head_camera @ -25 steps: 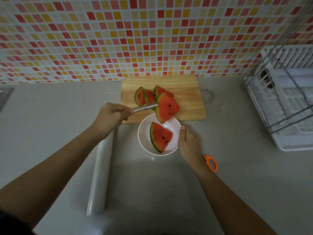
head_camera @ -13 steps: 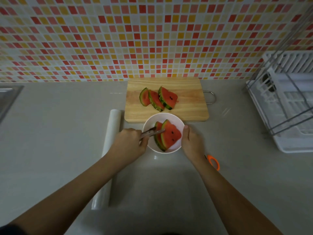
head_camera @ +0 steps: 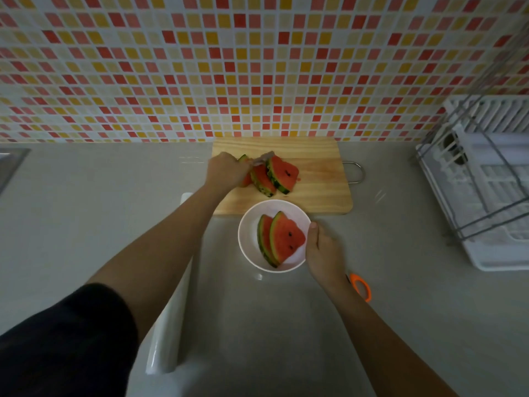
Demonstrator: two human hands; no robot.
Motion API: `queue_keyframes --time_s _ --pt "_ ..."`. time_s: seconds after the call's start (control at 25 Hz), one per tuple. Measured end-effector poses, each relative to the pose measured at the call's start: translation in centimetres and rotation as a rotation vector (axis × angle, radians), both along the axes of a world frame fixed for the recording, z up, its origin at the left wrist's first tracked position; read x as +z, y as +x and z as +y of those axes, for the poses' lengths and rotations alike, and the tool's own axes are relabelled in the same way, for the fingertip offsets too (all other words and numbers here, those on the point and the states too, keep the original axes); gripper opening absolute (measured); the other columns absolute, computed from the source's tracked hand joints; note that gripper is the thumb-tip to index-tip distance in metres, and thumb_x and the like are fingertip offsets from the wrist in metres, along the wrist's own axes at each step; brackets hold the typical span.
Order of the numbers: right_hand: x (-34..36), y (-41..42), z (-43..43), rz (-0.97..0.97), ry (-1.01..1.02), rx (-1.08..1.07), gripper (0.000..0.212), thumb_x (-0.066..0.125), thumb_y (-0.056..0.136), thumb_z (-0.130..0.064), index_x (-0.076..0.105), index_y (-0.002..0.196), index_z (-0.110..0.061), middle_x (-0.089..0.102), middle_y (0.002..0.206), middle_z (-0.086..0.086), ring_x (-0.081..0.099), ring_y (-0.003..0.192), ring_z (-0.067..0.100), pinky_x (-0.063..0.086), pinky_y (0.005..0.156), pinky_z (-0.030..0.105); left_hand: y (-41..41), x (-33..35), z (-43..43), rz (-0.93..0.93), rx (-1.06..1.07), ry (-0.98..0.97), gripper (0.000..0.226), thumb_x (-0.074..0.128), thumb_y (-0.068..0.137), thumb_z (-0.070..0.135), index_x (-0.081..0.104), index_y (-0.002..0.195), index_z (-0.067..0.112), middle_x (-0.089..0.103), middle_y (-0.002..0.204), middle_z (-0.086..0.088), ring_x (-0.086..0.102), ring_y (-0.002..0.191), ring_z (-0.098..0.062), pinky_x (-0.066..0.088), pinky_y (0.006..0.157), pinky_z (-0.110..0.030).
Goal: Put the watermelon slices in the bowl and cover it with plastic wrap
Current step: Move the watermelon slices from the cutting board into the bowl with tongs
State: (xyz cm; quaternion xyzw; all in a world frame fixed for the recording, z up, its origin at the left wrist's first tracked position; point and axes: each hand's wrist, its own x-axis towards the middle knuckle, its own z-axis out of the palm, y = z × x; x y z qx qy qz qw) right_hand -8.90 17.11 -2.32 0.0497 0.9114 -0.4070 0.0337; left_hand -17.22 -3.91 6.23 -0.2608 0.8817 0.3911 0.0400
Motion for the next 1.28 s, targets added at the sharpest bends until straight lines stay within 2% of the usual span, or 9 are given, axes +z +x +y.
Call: queue_keyframes --time_s 0.08,0.28,0.48,0.68,0.92,1.04,1.12,1.2,1.28 --pt "0.1 0.0 0.0 -0.002 -0.002 0.013 0.046 0.027 0.099 -0.031 0.060 0.086 -0.001 0.067 0.086 0.023 0.062 0.082 0.038 0.046 0.070 0.041 -1.5 -0.2 -0.5 -0.045 -0.020 0.026 0.037 0.061 0.079 0.029 0.044 0.054 0.007 0.042 0.052 -0.003 0.040 0.046 -0.019 0.031 0.045 -0.025" --pt "-0.1 0.0 0.1 -0.045 -0.026 0.013 0.043 0.026 0.099 -0.033 0.058 0.086 -0.007 0.067 0.089 0.021 0.061 0.084 0.037 0.041 0.069 0.036 -2.9 -1.1 -1.6 -0.077 0.009 0.156 0.031 0.060 0.077 0.013 0.040 0.054 0.011 0.035 0.055 -0.004 0.030 0.046 -0.018 0.023 0.045 -0.024" --pt "-0.3 -0.1 0.0 -0.024 -0.026 -0.006 0.044 0.027 0.099 -0.033 0.059 0.086 -0.007 0.068 0.088 0.020 0.061 0.085 0.038 0.038 0.069 0.034 0.0 0.0 -2.6 0.074 0.048 0.415 0.017 0.069 0.075 0.012 0.063 0.063 0.001 0.046 0.052 -0.003 0.032 0.040 -0.012 0.027 0.040 -0.023" --pt "-0.1 0.0 0.0 -0.025 -0.039 -0.034 0.043 0.027 0.099 -0.032 0.046 0.066 -0.014 0.066 0.080 0.023 0.060 0.079 0.038 0.031 0.063 0.033 7.8 0.0 -4.5 0.099 -0.109 0.458 0.015 0.069 0.078 0.010 0.073 0.070 -0.001 0.049 0.049 -0.001 0.034 0.042 -0.009 0.026 0.040 -0.018" --pt "0.1 -0.2 0.1 -0.025 -0.015 -0.015 0.050 0.025 0.100 -0.033 0.061 0.087 -0.001 0.067 0.089 0.025 0.061 0.086 0.039 0.041 0.070 0.037 9.7 -0.4 -2.3 -0.003 -0.305 0.254 0.018 0.069 0.084 0.014 0.073 0.066 0.012 0.057 0.053 0.008 0.049 0.051 0.000 0.039 0.055 -0.015" --pt "0.2 -0.2 0.0 -0.007 -0.002 -0.010 0.047 0.027 0.100 -0.031 0.060 0.089 0.000 0.067 0.089 0.027 0.061 0.086 0.041 0.040 0.069 0.039 8.9 0.6 -0.8 0.086 -0.576 -0.211 0.020 0.063 0.088 0.028 0.077 0.083 0.014 0.071 0.075 -0.001 0.062 0.073 -0.015 0.044 0.068 -0.026" --pt "0.2 -0.2 0.0 0.009 0.002 -0.003 0.046 0.028 0.099 -0.030 0.060 0.087 0.001 0.066 0.088 0.028 0.060 0.085 0.042 0.041 0.067 0.040 9.0 1.6 -0.8 0.356 -0.666 -0.451 0.023 0.060 0.087 0.028 0.073 0.079 0.010 0.071 0.071 -0.010 0.063 0.067 -0.028 0.039 0.060 -0.025" --pt "0.2 -0.2 0.1 0.018 0.009 -0.001 0.045 0.028 0.099 -0.030 0.059 0.087 0.000 0.066 0.087 0.028 0.060 0.084 0.042 0.040 0.066 0.039 8.4 1.9 -1.6 0.457 -0.575 -0.483 0.029 0.054 0.085 0.030 0.069 0.071 0.010 0.064 0.060 -0.012 0.058 0.056 -0.028 0.030 0.056 -0.024" --pt "0.2 -0.2 0.1 0.022 0.015 0.000 0.045 0.028 0.100 -0.030 0.060 0.089 0.000 0.066 0.089 0.028 0.060 0.085 0.042 0.039 0.067 0.038 7.4 1.2 -2.4 0.301 -0.326 -0.398 0.037 0.055 0.087 0.032 0.068 0.066 0.004 0.060 0.058 -0.013 0.052 0.056 -0.025 0.029 0.051 -0.028"
